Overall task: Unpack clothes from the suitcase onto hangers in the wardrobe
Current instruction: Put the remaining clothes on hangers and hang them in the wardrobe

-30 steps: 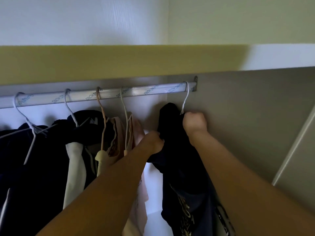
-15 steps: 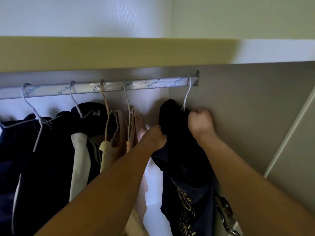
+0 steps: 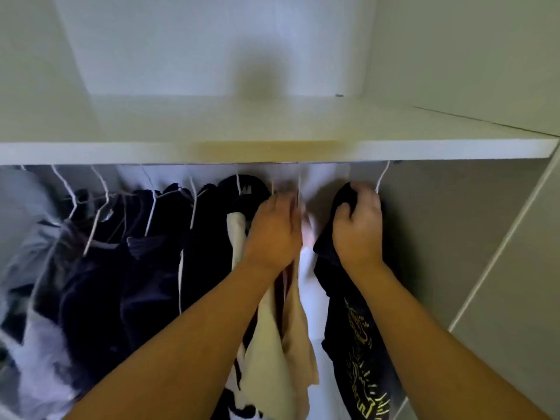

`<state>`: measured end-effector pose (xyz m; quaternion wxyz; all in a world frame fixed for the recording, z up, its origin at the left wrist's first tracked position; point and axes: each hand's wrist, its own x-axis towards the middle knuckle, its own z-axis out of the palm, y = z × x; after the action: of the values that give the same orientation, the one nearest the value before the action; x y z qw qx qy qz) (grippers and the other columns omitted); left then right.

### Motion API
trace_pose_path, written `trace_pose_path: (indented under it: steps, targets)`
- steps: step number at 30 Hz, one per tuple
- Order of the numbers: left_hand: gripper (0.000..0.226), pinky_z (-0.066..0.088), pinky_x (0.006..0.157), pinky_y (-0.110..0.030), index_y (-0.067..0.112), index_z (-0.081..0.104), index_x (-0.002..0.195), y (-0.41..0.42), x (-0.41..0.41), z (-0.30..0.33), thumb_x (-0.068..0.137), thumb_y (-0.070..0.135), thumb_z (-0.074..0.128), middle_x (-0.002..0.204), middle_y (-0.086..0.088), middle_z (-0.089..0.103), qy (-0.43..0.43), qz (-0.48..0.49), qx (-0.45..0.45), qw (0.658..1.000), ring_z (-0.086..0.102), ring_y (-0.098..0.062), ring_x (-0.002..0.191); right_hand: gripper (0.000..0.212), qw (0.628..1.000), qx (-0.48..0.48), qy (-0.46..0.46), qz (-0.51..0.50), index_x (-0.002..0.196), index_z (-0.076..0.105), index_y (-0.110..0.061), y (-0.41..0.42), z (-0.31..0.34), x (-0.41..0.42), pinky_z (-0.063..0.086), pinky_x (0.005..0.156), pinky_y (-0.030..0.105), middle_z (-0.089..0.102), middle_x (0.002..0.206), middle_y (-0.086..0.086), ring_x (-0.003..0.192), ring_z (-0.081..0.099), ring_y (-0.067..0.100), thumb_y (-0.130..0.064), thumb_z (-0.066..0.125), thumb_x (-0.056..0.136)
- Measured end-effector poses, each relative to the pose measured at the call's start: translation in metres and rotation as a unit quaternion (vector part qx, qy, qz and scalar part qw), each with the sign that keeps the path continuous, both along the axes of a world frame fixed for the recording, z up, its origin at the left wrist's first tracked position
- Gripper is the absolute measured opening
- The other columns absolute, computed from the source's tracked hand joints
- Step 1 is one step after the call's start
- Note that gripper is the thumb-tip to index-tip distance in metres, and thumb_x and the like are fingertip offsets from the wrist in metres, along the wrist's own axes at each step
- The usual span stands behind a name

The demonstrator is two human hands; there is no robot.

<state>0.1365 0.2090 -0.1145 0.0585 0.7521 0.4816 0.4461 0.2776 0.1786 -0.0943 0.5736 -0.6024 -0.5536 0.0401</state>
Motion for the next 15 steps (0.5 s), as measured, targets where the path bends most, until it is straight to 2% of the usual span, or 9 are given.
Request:
trace_pose_path:
  steps: [1, 3, 5, 9, 12, 15]
  targets:
    - [0.033, 0.047, 0.096, -0.043, 0.007, 0.056, 0.122, -0.014, -0.017, -0.002, 0.098, 0.025, 0.043, 0.116, -0.012, 0.061, 0.005, 0.027, 0.011, 1.0, 0.057, -0.027, 0.107, 0.037, 1.0, 0.006, -0.016, 0.022, 0.13, 0.051, -0.006, -0.01, -0.007, -0.014, 0.03, 0.095, 0.001, 0.05, 0.128, 0.004, 0.115, 0.045, 0.008, -0.004, 0.05, 0.093]
    - [0.038, 0.046, 0.099, -0.045, 0.003, 0.056, 0.126, -0.046, -0.065, -0.011, 0.098, 0.026, 0.044, 0.121, -0.014, 0.061, 0.019, 0.086, 0.023, 0.996, 0.057, -0.028, 0.112, 0.039, 0.995, -0.003, -0.053, 0.079, 0.132, 0.05, -0.01, -0.034, -0.021, -0.052, 0.038, 0.108, 0.023, 0.05, 0.132, 0.005, 0.121, 0.046, 0.009, -0.006, 0.051, 0.093]
    - [0.042, 0.046, 0.1, -0.046, 0.003, 0.055, 0.128, -0.075, -0.112, -0.026, 0.097, 0.029, 0.044, 0.123, -0.015, 0.061, 0.031, 0.13, 0.001, 0.991, 0.057, -0.03, 0.113, 0.039, 0.989, -0.01, -0.081, 0.12, 0.131, 0.049, -0.012, -0.054, -0.033, -0.09, 0.042, 0.108, 0.038, 0.05, 0.133, 0.005, 0.125, 0.047, 0.016, -0.007, 0.051, 0.092]
    - [0.051, 0.041, 0.104, -0.047, 0.005, 0.052, 0.131, -0.129, -0.191, -0.047, 0.095, 0.038, 0.037, 0.127, -0.014, 0.058, 0.039, 0.199, -0.057, 0.978, 0.054, -0.032, 0.115, 0.042, 0.976, -0.017, -0.122, 0.181, 0.135, 0.047, -0.009, -0.09, -0.042, -0.164, 0.039, 0.111, 0.038, 0.048, 0.138, 0.007, 0.13, 0.044, 0.019, -0.009, 0.05, 0.093]
    - [0.047, 0.039, 0.105, -0.043, 0.005, 0.051, 0.132, -0.176, -0.24, -0.066, 0.097, 0.034, 0.042, 0.129, -0.014, 0.057, 0.025, 0.247, -0.079, 0.966, 0.052, -0.032, 0.118, 0.044, 0.962, -0.036, -0.13, 0.238, 0.138, 0.045, -0.007, -0.121, -0.058, -0.216, 0.032, 0.115, 0.036, 0.044, 0.143, 0.009, 0.135, 0.039, 0.021, -0.007, 0.048, 0.094]
    - [0.041, 0.038, 0.105, -0.042, 0.007, 0.046, 0.136, -0.225, -0.276, -0.09, 0.101, 0.027, 0.044, 0.135, -0.012, 0.05, 0.004, 0.269, -0.128, 0.955, 0.046, -0.03, 0.122, 0.043, 0.938, -0.063, -0.16, 0.302, 0.137, 0.046, -0.008, -0.156, -0.082, -0.259, 0.028, 0.115, 0.027, 0.045, 0.143, 0.008, 0.135, 0.039, 0.02, -0.006, 0.048, 0.094]
